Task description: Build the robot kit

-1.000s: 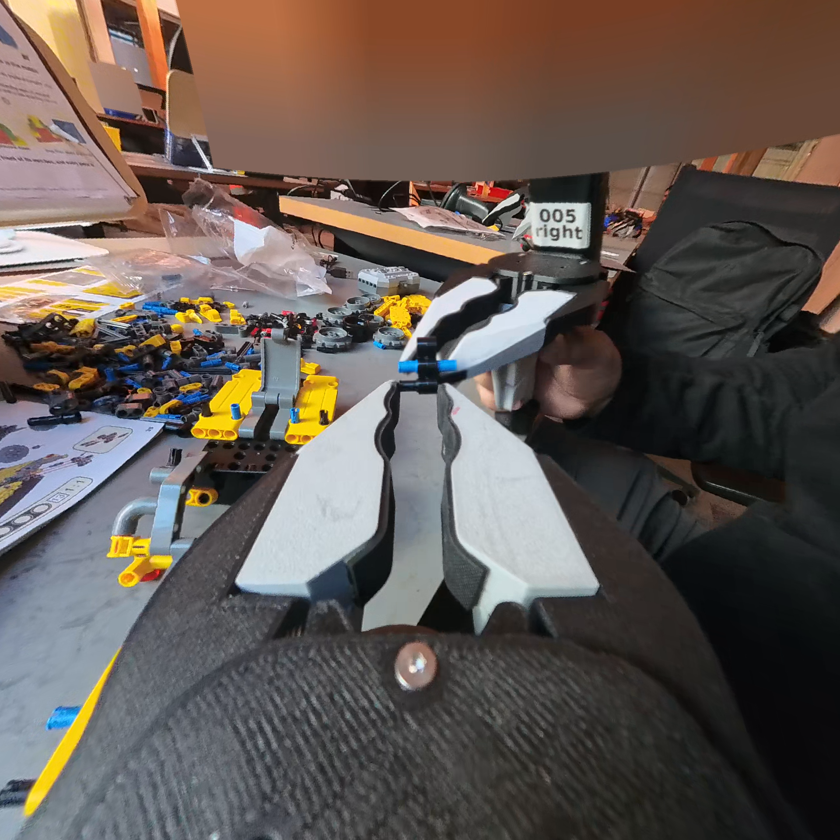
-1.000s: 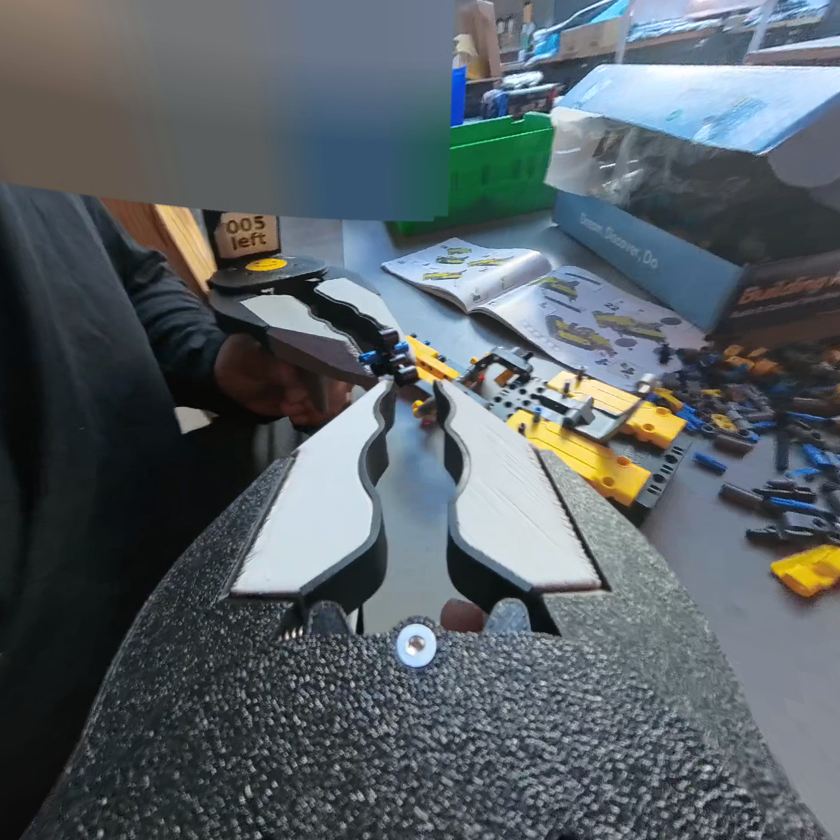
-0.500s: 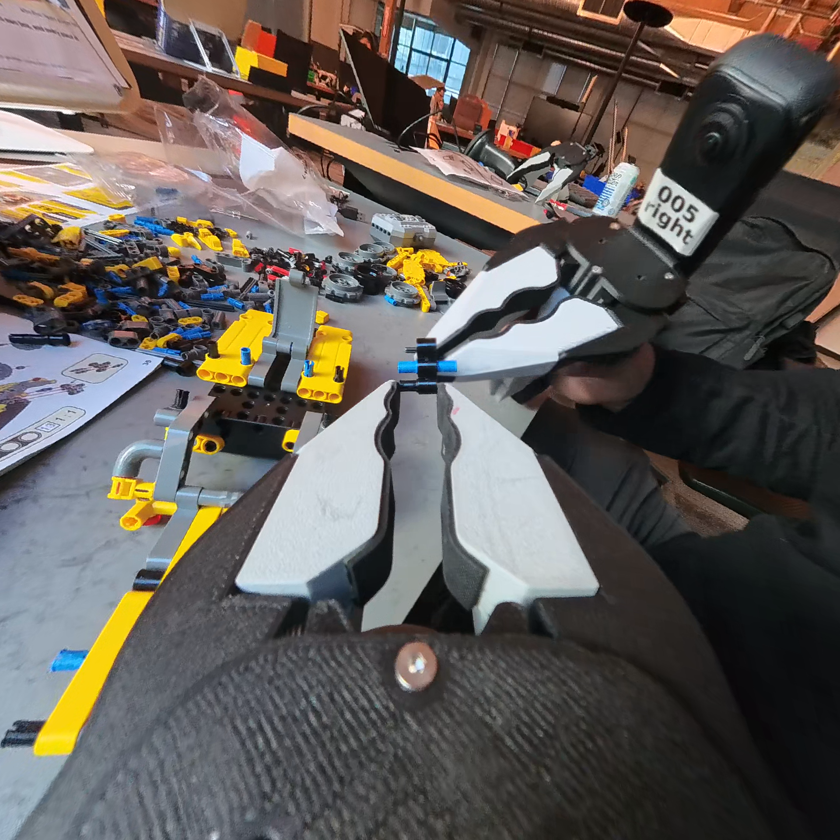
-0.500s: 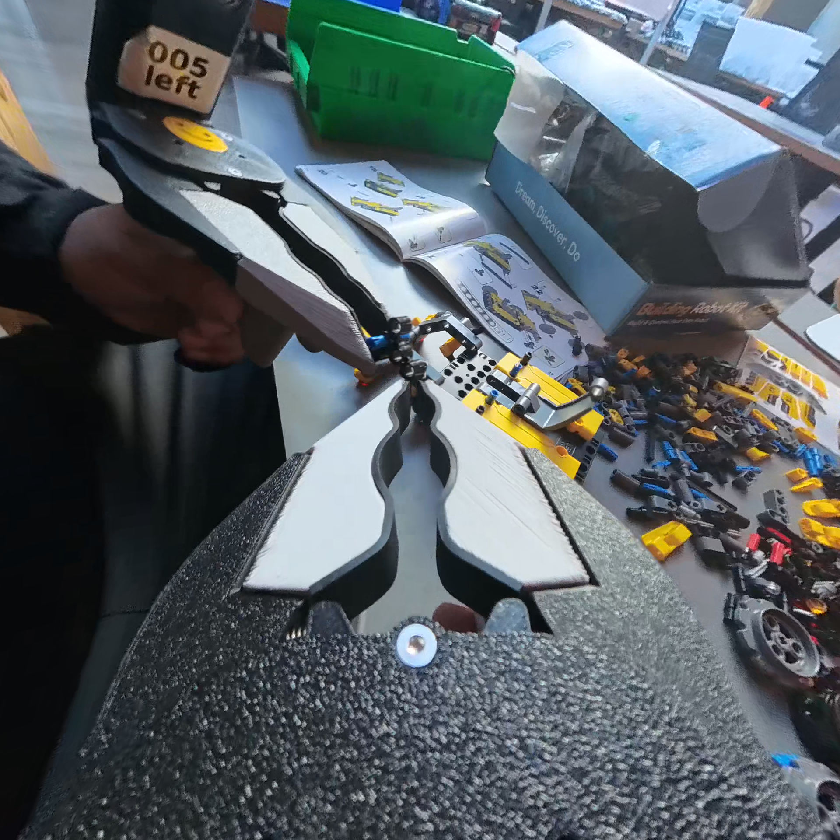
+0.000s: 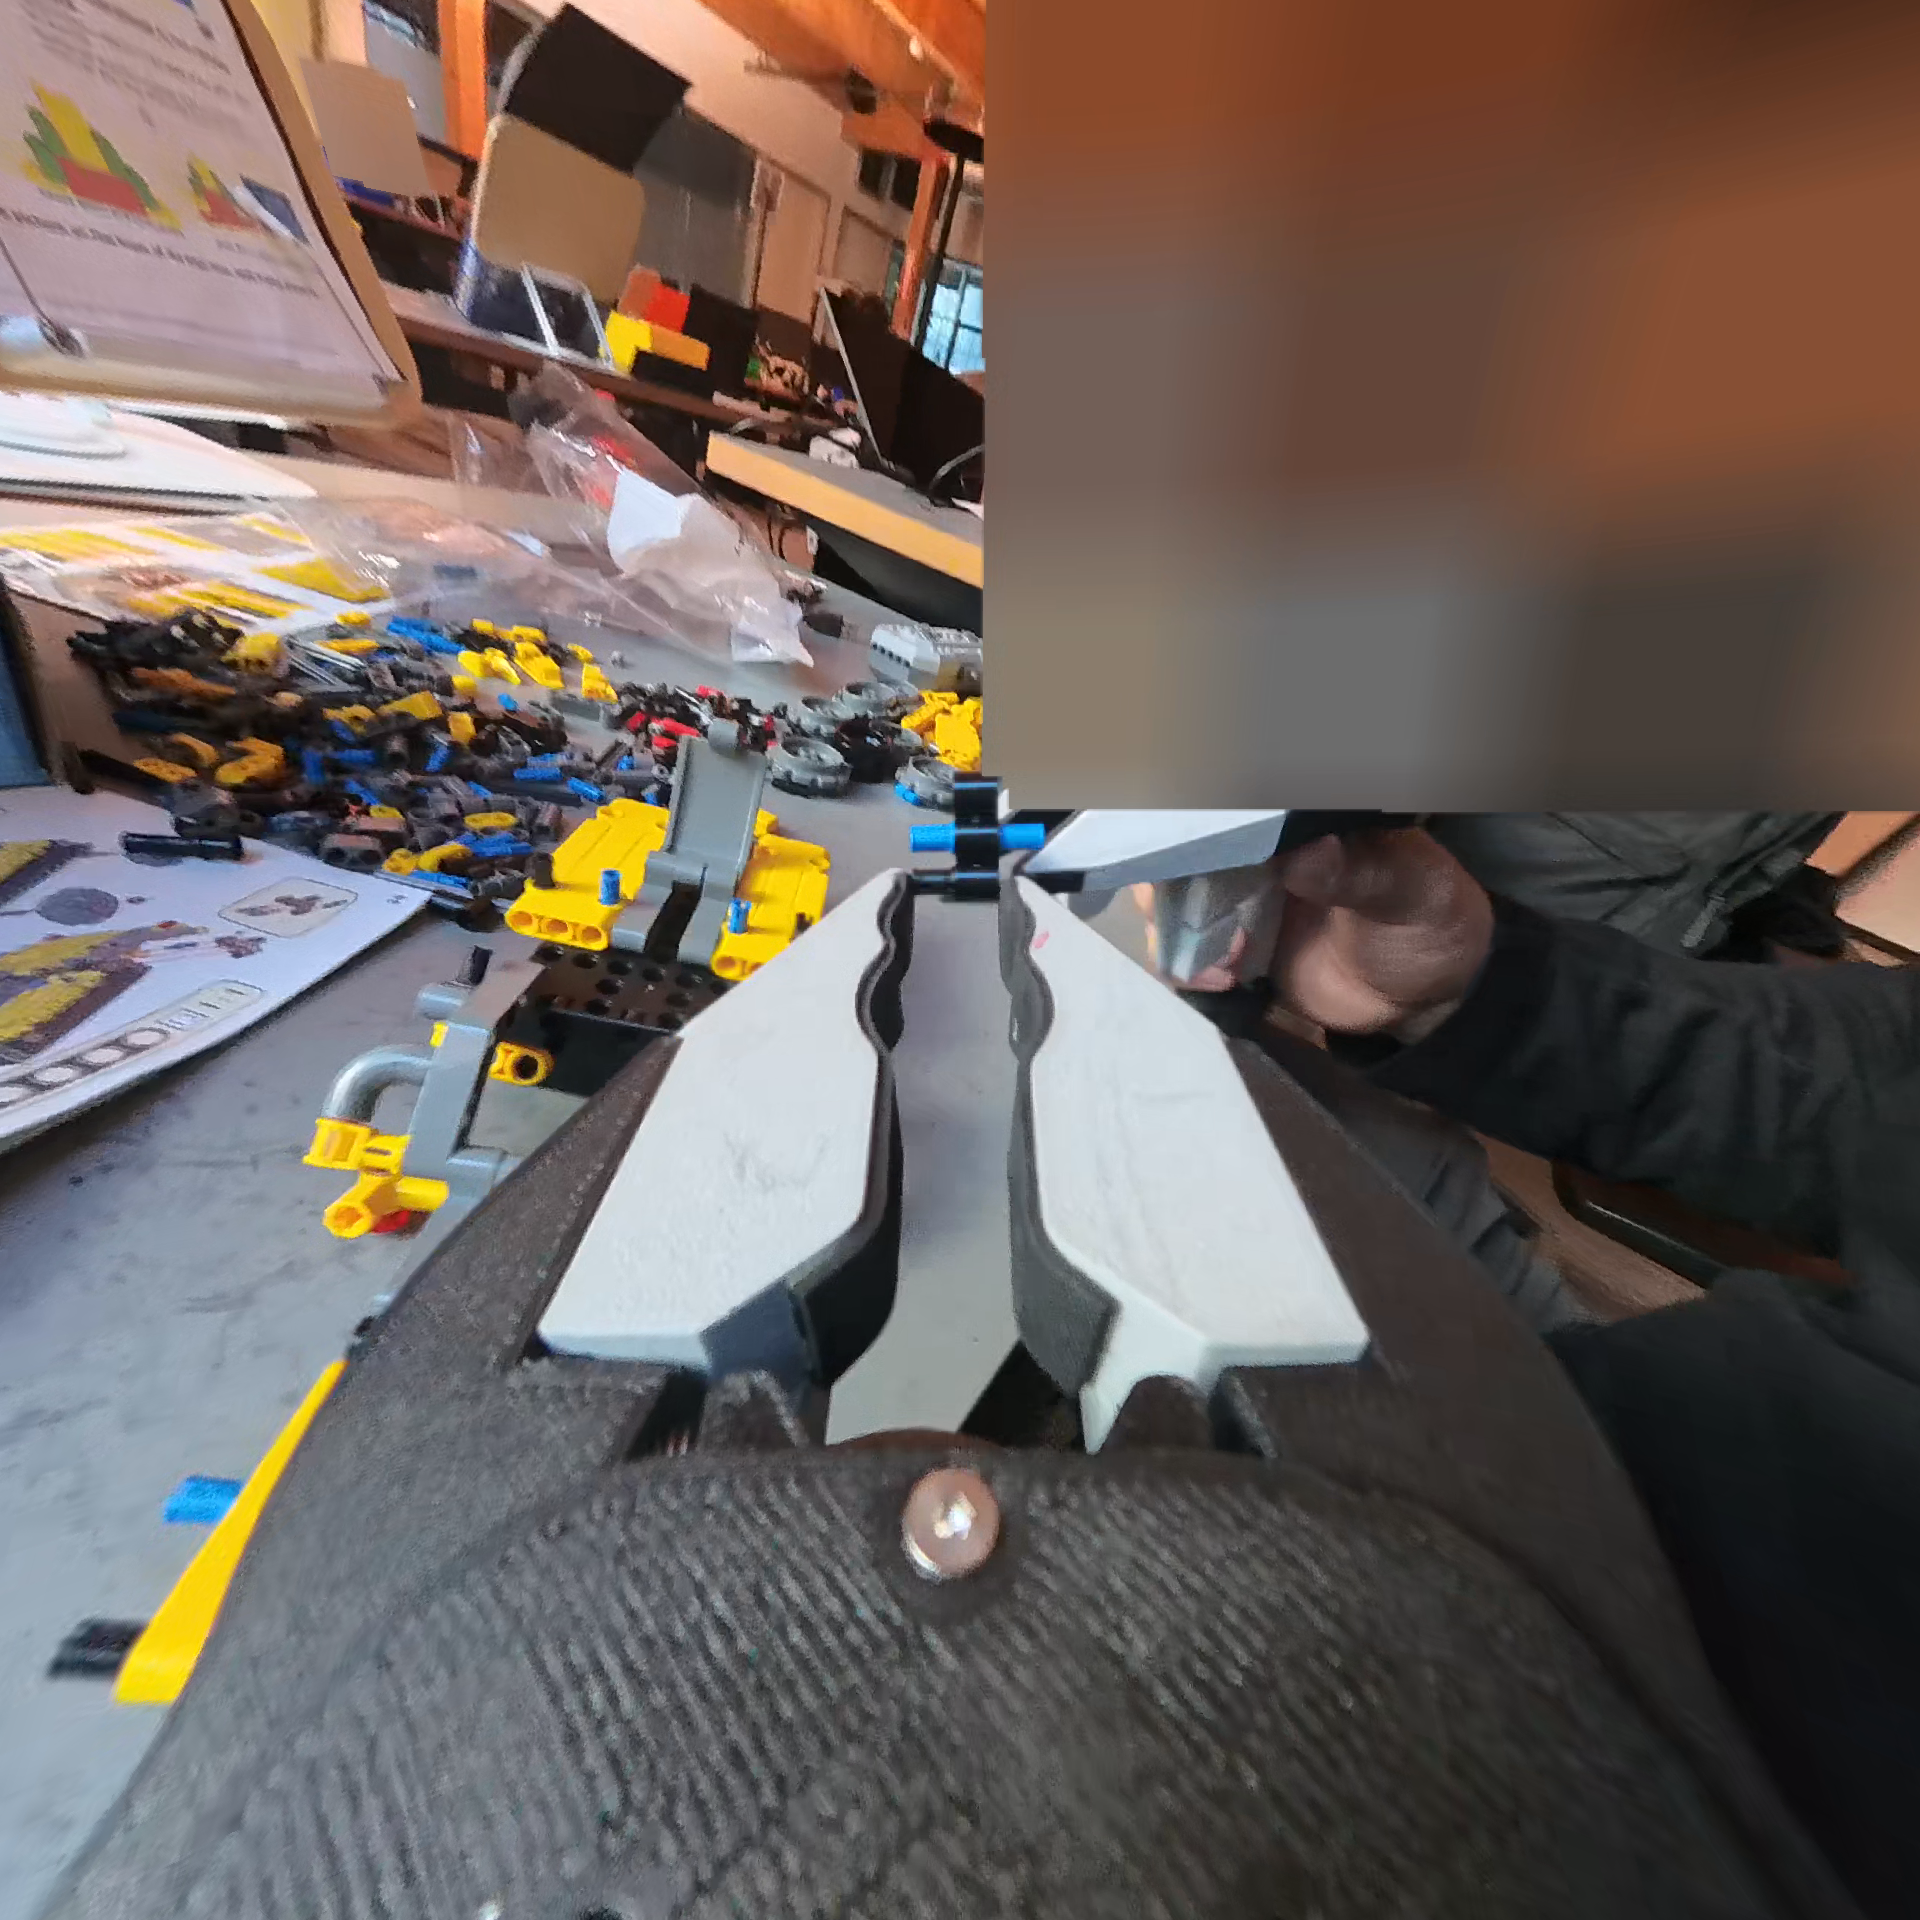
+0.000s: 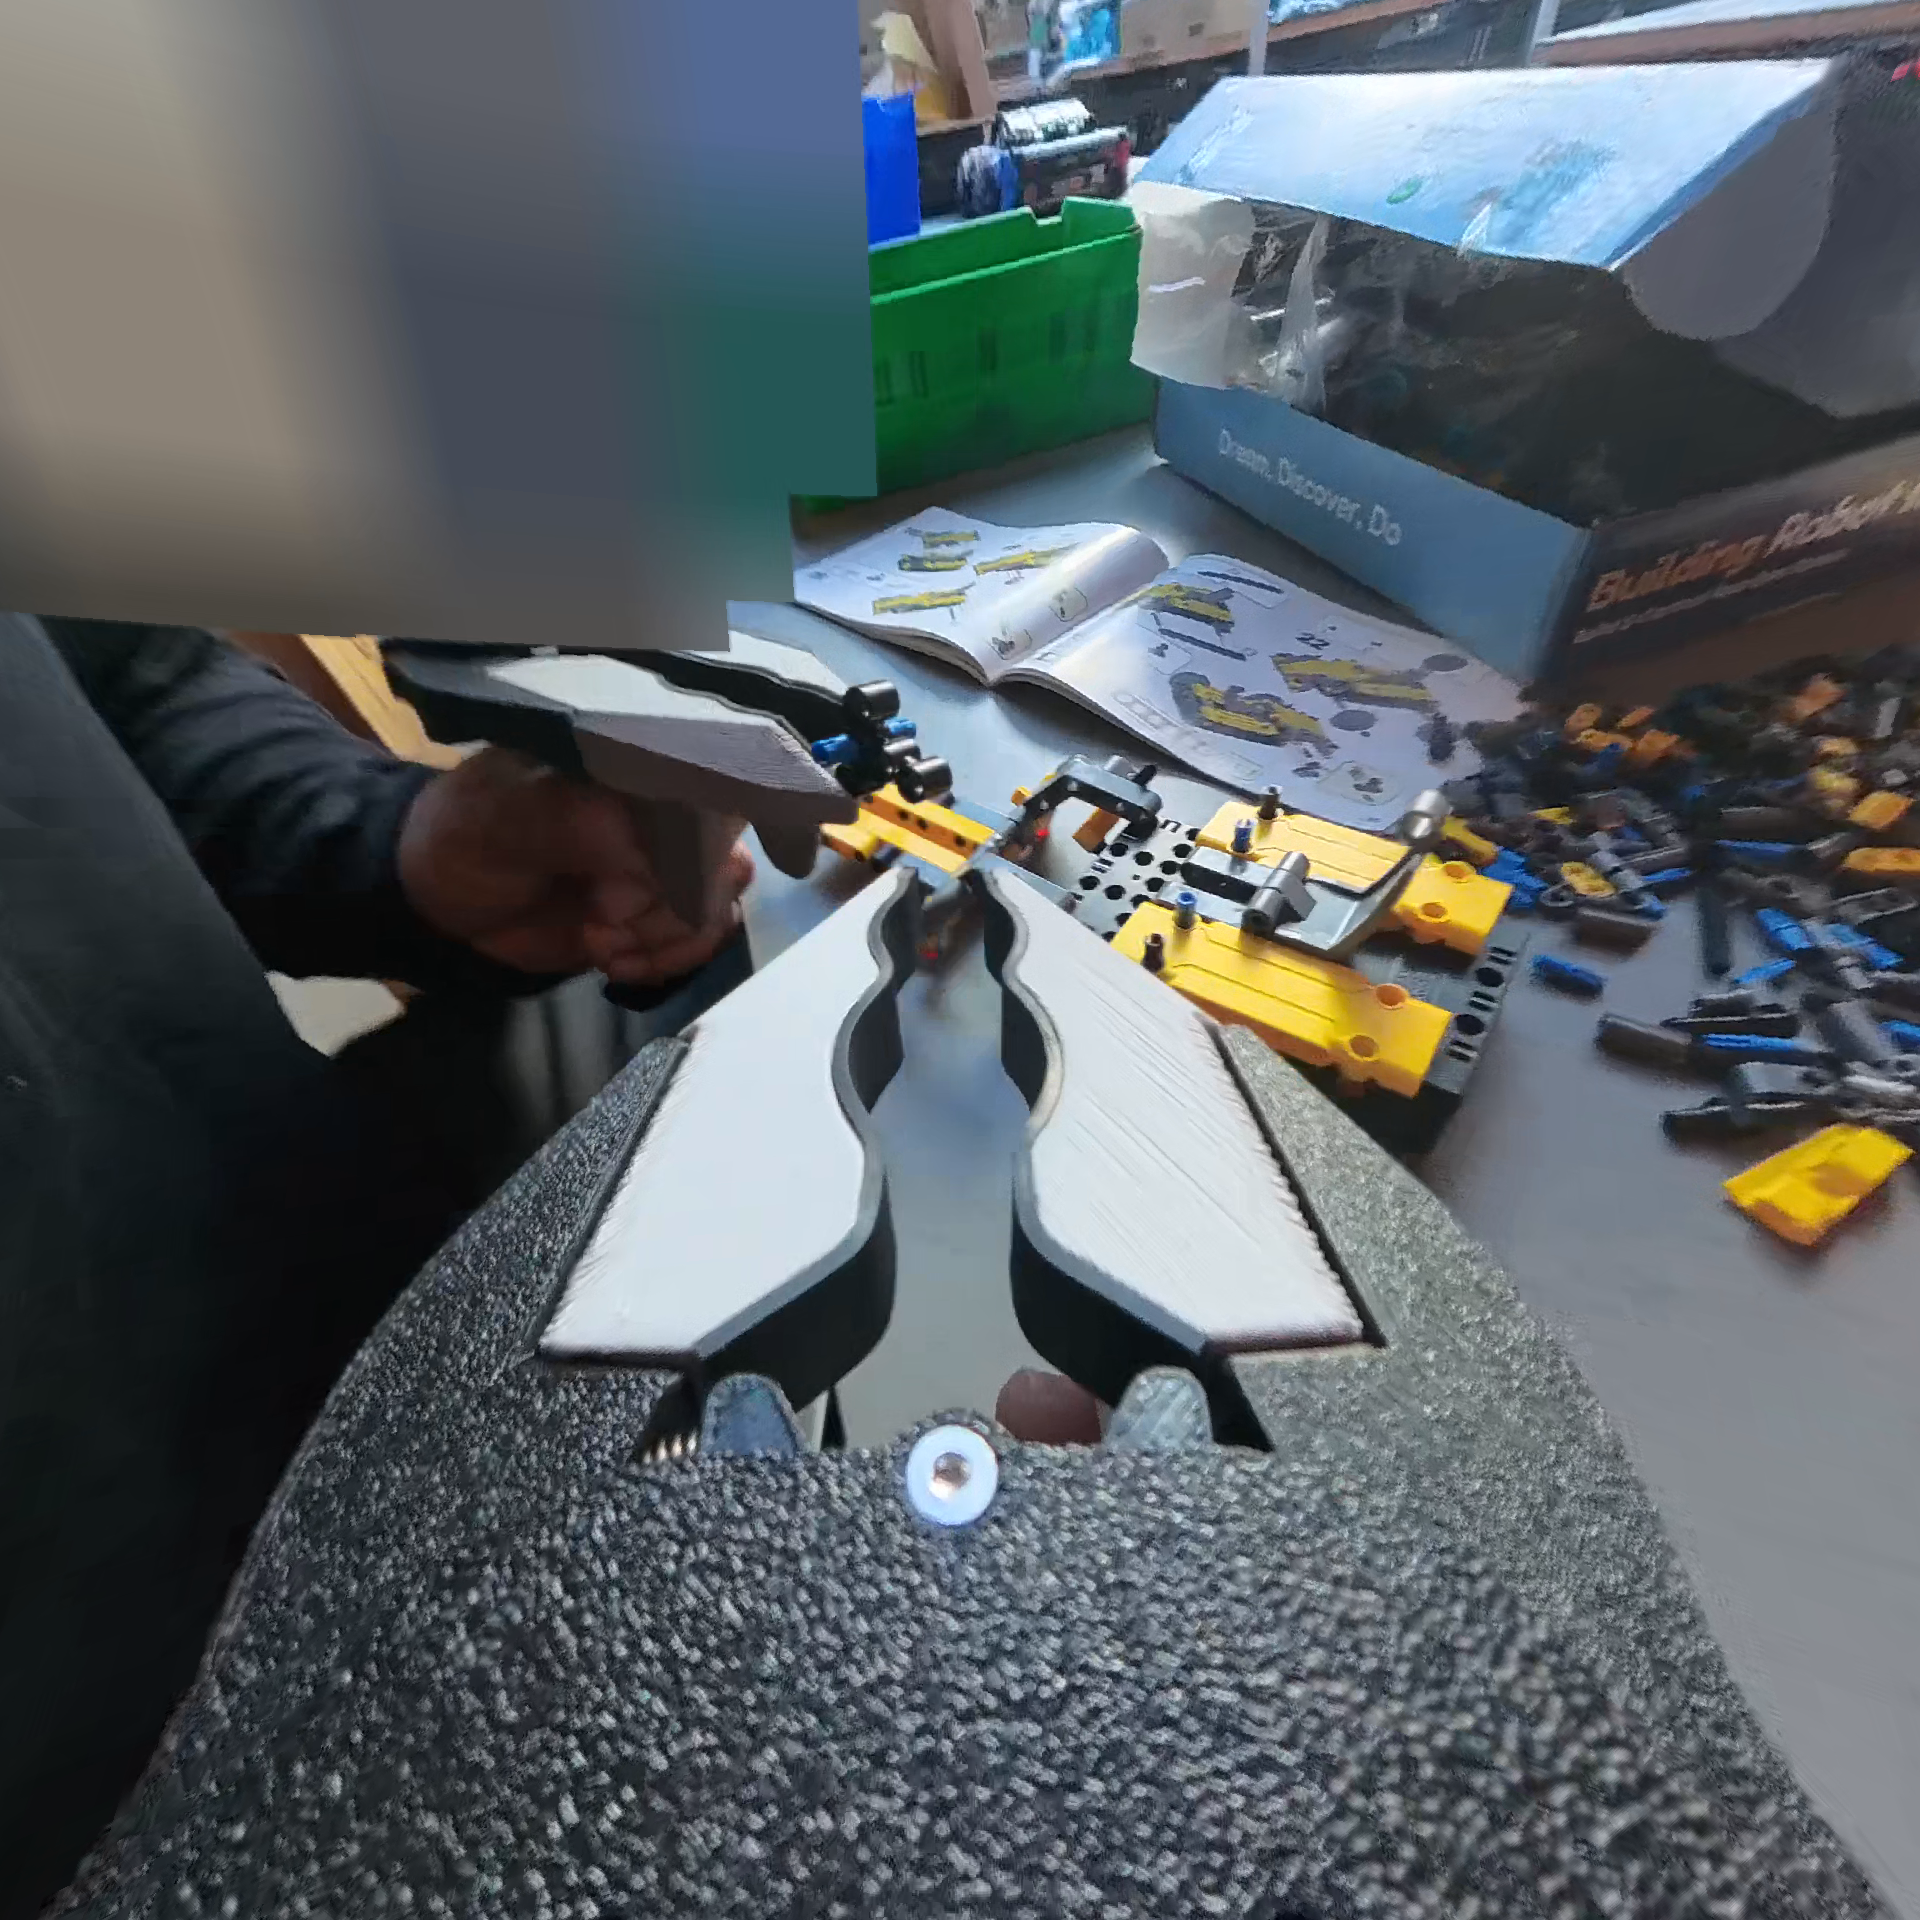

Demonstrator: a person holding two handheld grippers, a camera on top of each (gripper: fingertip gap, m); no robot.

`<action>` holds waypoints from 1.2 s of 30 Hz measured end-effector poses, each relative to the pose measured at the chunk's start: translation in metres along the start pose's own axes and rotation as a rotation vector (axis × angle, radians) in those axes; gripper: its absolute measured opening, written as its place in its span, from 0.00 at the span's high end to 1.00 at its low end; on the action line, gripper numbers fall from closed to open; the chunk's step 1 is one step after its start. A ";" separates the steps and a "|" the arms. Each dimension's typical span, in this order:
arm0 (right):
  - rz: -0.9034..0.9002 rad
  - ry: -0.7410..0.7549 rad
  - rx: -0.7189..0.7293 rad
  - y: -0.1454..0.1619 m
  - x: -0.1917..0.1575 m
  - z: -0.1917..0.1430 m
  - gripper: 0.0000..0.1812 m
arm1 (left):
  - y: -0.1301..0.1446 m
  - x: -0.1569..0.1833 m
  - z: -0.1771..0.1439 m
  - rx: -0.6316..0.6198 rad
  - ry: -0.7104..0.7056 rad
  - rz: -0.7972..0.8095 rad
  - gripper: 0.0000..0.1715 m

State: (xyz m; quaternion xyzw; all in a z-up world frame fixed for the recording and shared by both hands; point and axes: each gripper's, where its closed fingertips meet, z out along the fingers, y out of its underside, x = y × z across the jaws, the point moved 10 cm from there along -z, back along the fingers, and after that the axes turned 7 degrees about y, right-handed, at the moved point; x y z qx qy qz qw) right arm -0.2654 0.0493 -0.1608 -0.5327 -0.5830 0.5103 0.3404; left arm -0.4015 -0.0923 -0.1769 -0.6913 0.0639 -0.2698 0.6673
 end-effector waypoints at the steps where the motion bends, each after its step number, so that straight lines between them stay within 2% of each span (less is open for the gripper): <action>1: 0.051 -0.030 0.006 0.000 0.001 0.000 0.93 | -0.001 0.000 -0.001 0.015 -0.012 0.019 0.92; 6: 0.287 -0.173 0.008 -0.001 0.007 0.005 0.90 | -0.004 0.004 -0.003 0.054 -0.028 0.085 0.92; 10: 0.367 -0.219 0.027 -0.003 0.008 0.009 0.89 | -0.004 0.004 -0.003 0.061 -0.045 0.085 0.93; 13: 0.323 -0.144 0.000 0.000 0.011 0.011 0.89 | -0.003 0.001 -0.004 0.051 -0.053 0.032 0.92; 16: 0.206 -0.075 -0.025 0.000 0.006 0.010 0.88 | -0.003 -0.005 -0.005 0.039 -0.072 -0.035 0.93; 19: 0.156 -0.048 -0.046 -0.003 0.000 0.011 0.88 | -0.003 -0.006 -0.005 0.015 -0.090 -0.028 0.93; 22: 0.232 -0.058 -0.031 -0.009 -0.001 0.010 0.82 | -0.001 -0.002 -0.001 -0.076 -0.150 0.084 0.93; 24: 0.244 -0.008 -0.033 -0.012 -0.004 0.011 0.80 | -0.003 0.005 0.002 -0.120 -0.195 0.205 0.93; 26: 0.221 0.051 -0.069 -0.010 -0.009 0.017 0.79 | -0.005 0.012 0.003 -0.126 -0.209 0.259 0.93; 30: 0.218 0.047 -0.047 -0.012 -0.014 0.019 0.85 | -0.005 0.014 0.003 -0.149 -0.240 0.315 0.93; 36: 0.326 -0.038 -0.029 -0.010 -0.008 0.020 0.86 | -0.006 0.024 0.005 -0.192 -0.303 0.506 0.93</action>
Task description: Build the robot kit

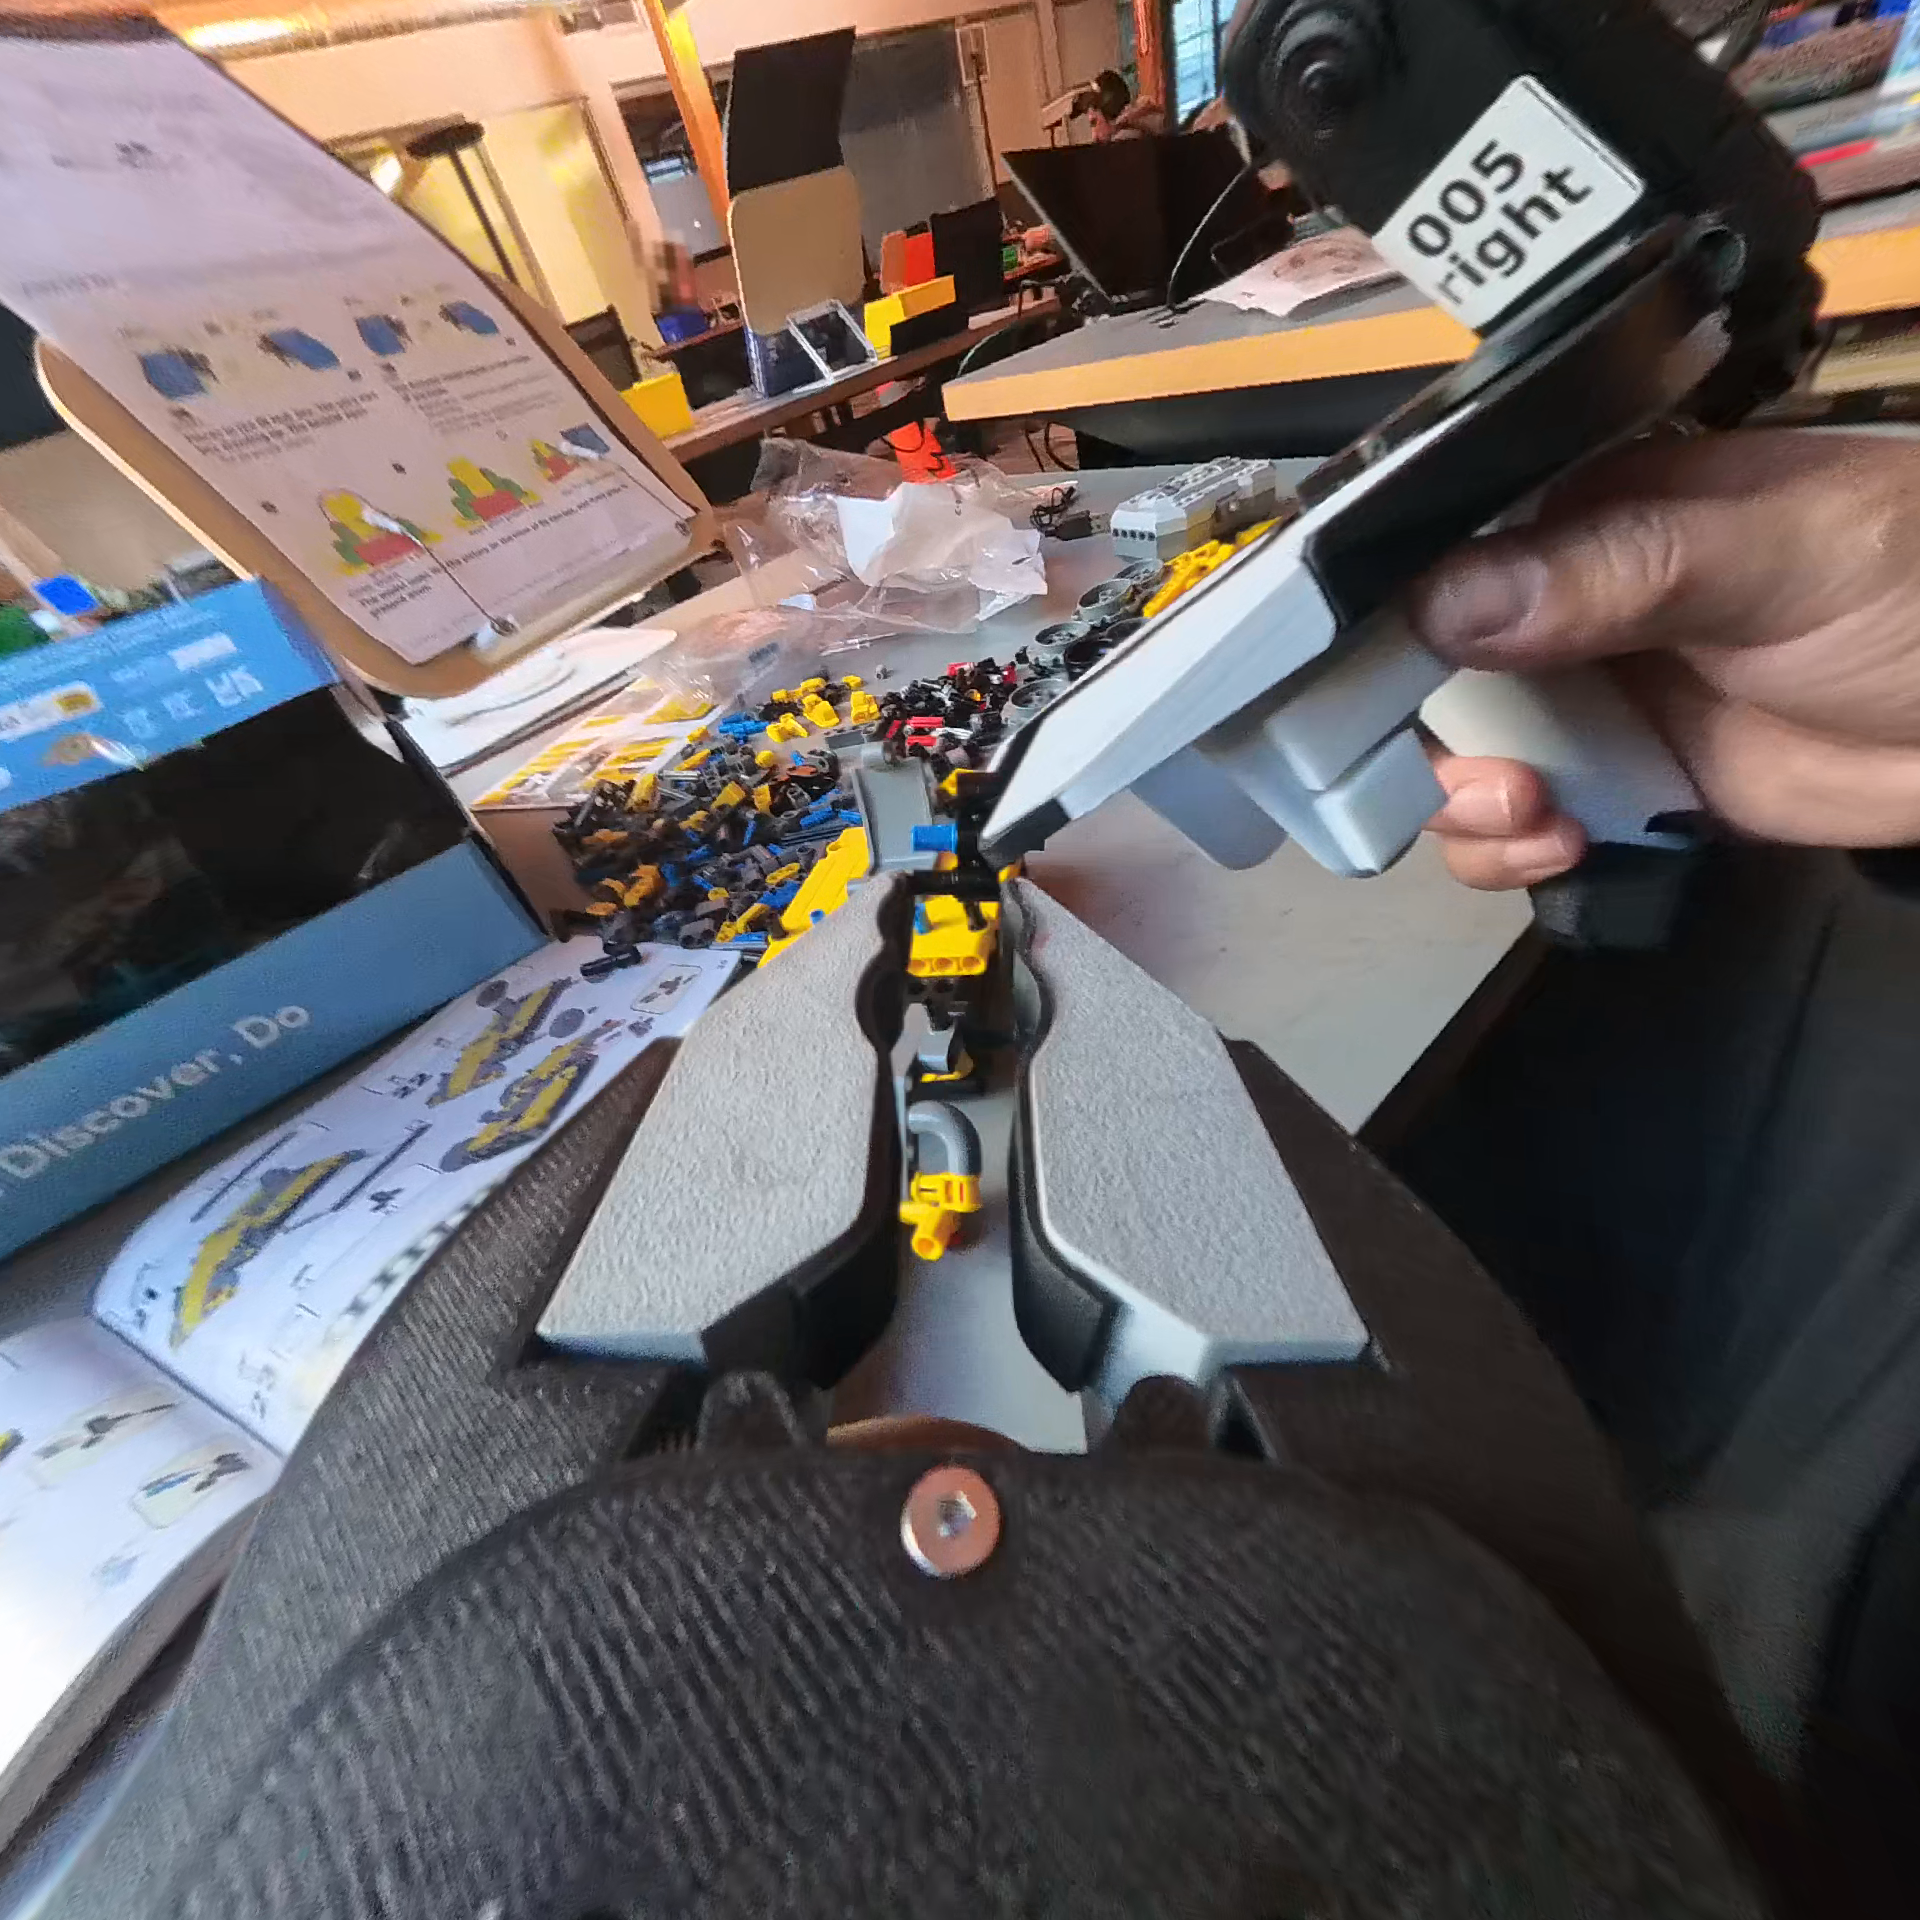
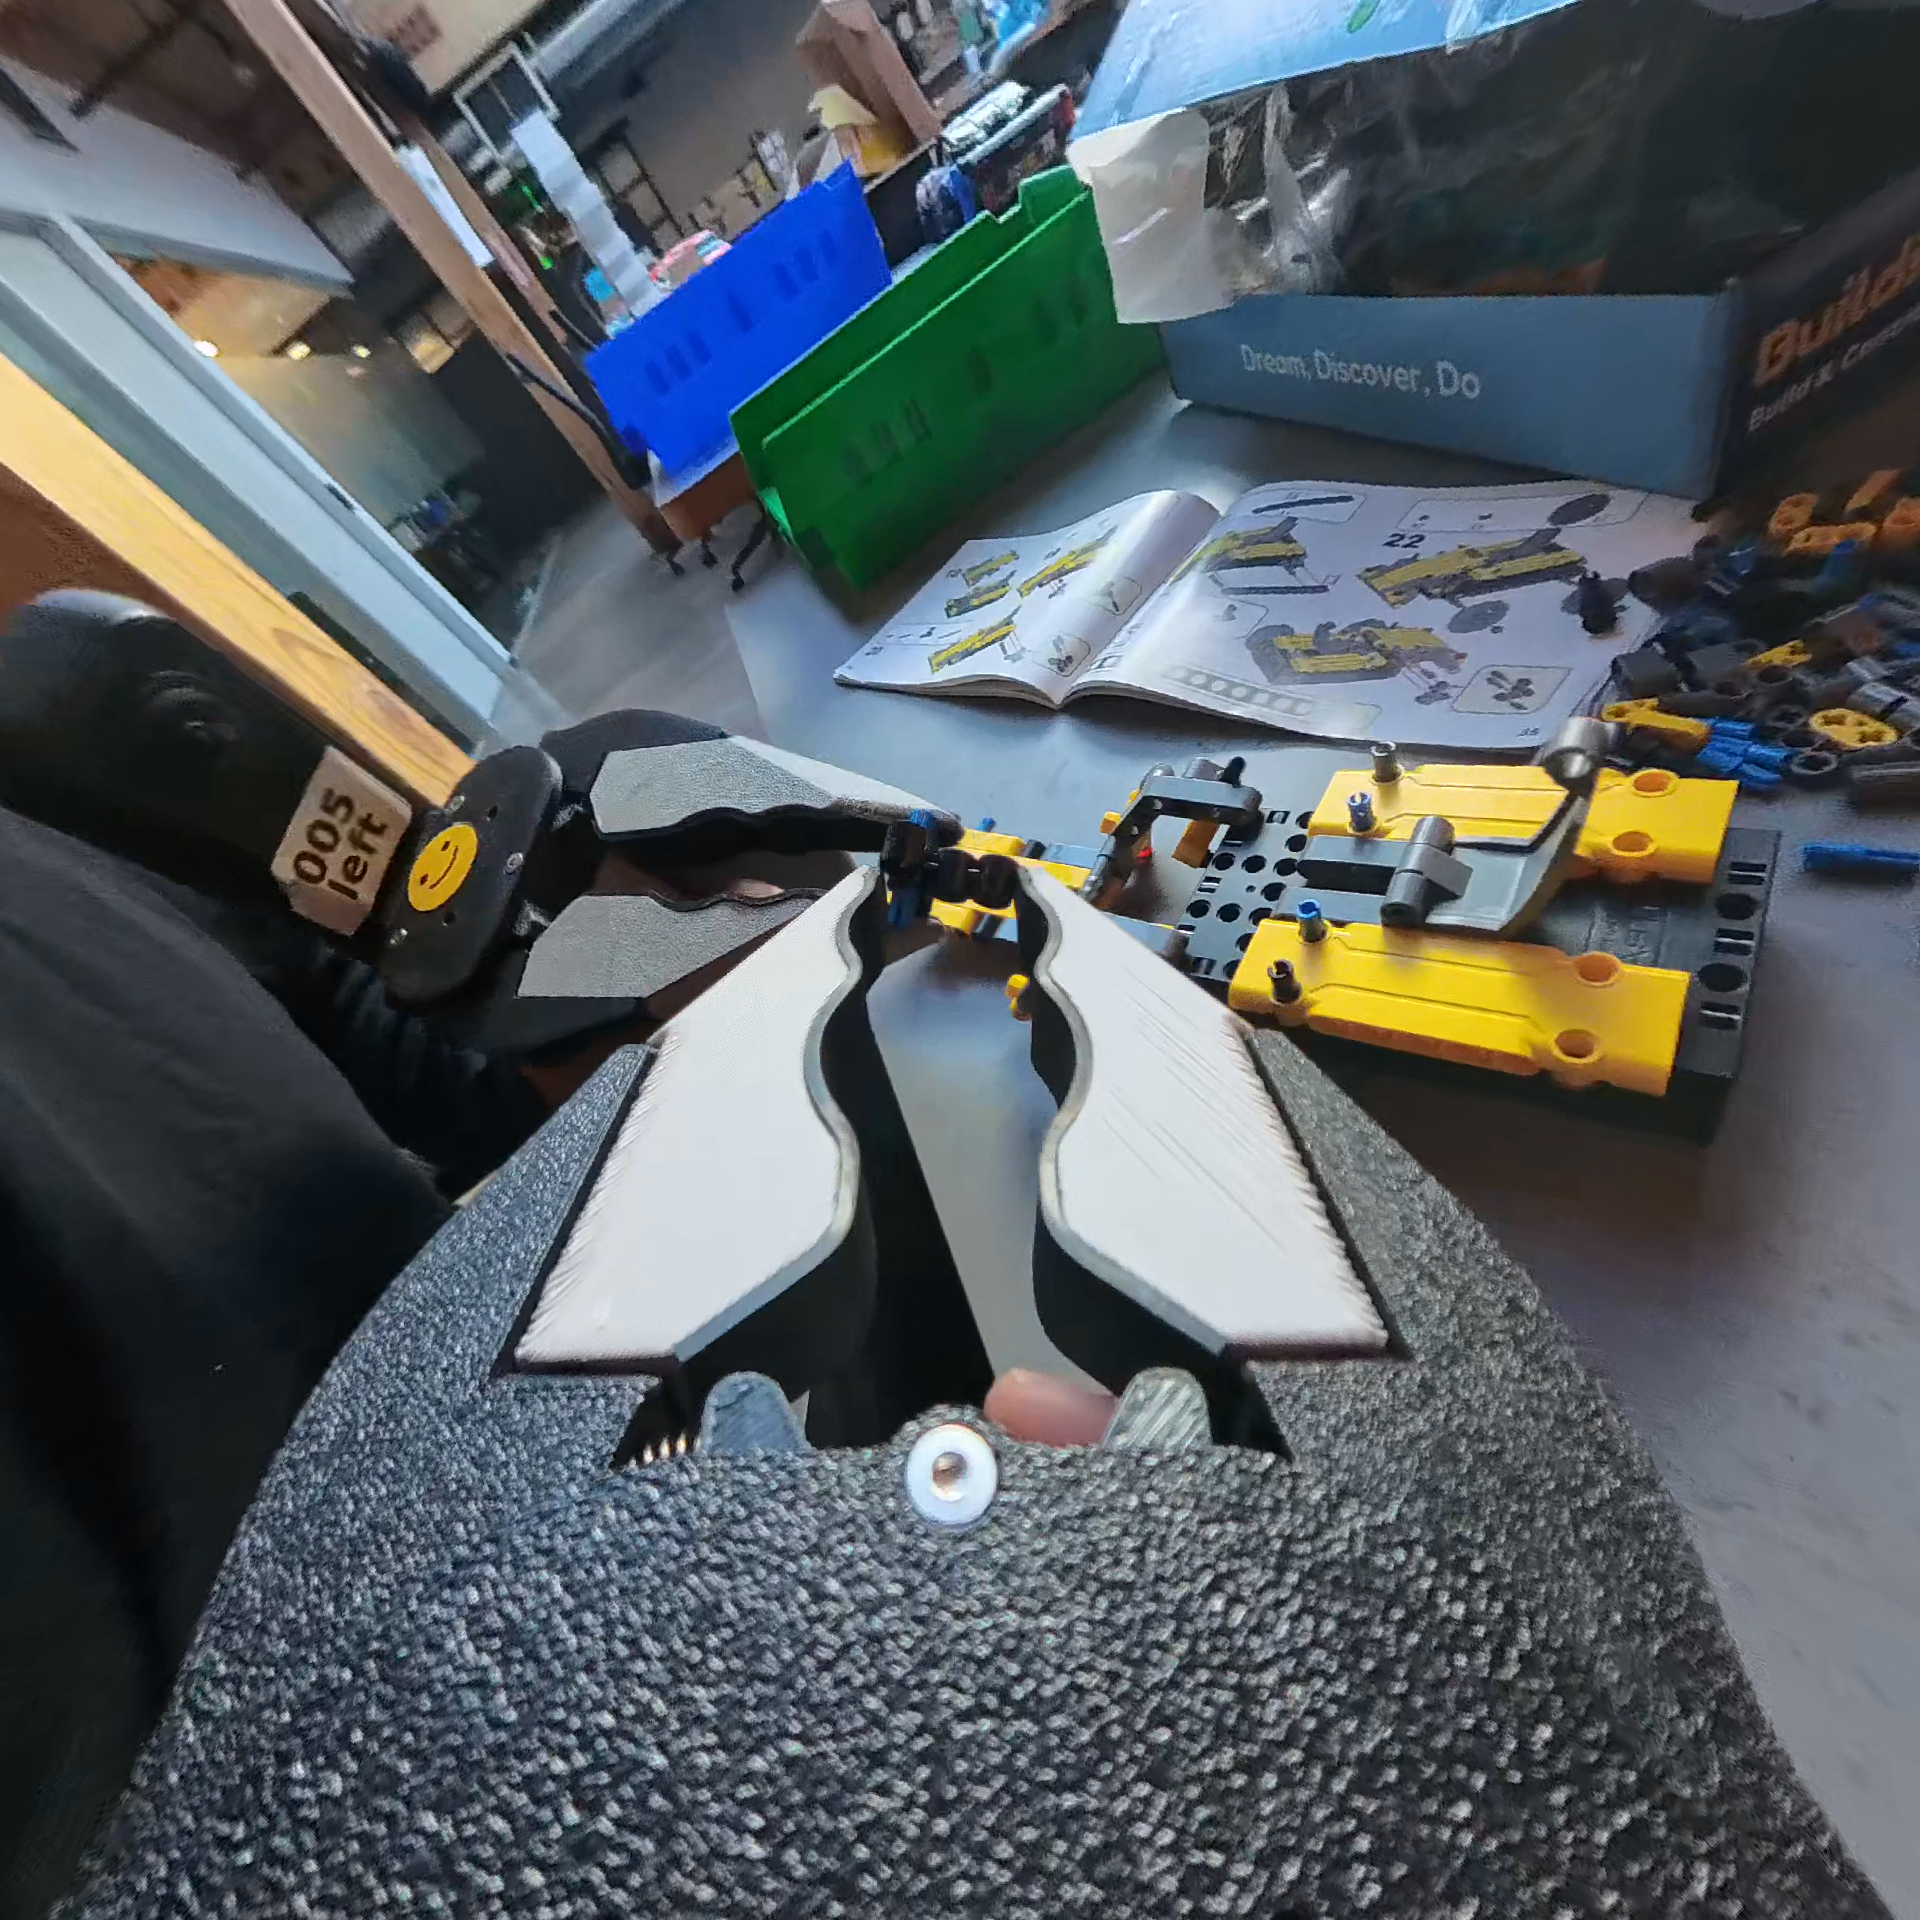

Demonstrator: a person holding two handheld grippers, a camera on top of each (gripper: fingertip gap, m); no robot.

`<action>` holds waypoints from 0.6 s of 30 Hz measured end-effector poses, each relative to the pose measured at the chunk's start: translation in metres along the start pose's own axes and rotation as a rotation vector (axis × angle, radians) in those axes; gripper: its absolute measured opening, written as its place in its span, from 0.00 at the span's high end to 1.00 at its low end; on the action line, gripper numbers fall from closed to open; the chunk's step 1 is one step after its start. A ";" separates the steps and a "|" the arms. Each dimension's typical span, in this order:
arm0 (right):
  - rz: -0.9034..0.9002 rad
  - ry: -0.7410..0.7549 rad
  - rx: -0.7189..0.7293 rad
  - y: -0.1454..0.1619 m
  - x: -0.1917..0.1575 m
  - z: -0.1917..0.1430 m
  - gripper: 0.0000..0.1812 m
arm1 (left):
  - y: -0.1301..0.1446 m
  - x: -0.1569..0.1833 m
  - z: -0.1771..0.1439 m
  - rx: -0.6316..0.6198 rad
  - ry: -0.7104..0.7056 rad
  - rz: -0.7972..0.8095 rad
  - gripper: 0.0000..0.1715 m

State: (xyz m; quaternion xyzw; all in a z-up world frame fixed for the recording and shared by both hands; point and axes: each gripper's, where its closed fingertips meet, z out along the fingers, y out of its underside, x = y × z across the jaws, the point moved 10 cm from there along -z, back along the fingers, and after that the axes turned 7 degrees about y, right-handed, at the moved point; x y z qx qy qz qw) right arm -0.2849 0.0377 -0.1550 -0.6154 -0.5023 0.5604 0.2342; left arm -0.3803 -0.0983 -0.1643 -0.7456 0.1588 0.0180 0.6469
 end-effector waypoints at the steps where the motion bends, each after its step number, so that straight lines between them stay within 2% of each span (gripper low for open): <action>1: 0.002 -0.026 0.007 0.000 0.001 -0.001 0.86 | -0.001 0.001 -0.001 0.006 -0.006 0.020 0.93; 8: -0.080 -0.249 -0.009 -0.002 0.010 -0.015 0.87 | -0.009 0.009 -0.005 0.106 0.125 -0.062 0.92; 13: -0.102 -0.388 -0.046 -0.003 0.016 -0.022 0.87 | -0.004 0.004 -0.001 0.086 0.234 -0.112 0.82; 16: -0.080 -0.514 -0.075 -0.003 0.018 -0.026 0.87 | -0.004 0.004 -0.002 0.086 0.257 0.003 0.79; 18: -0.060 -0.603 -0.119 -0.001 0.018 -0.026 0.87 | -0.007 0.008 -0.006 0.101 0.267 0.146 0.84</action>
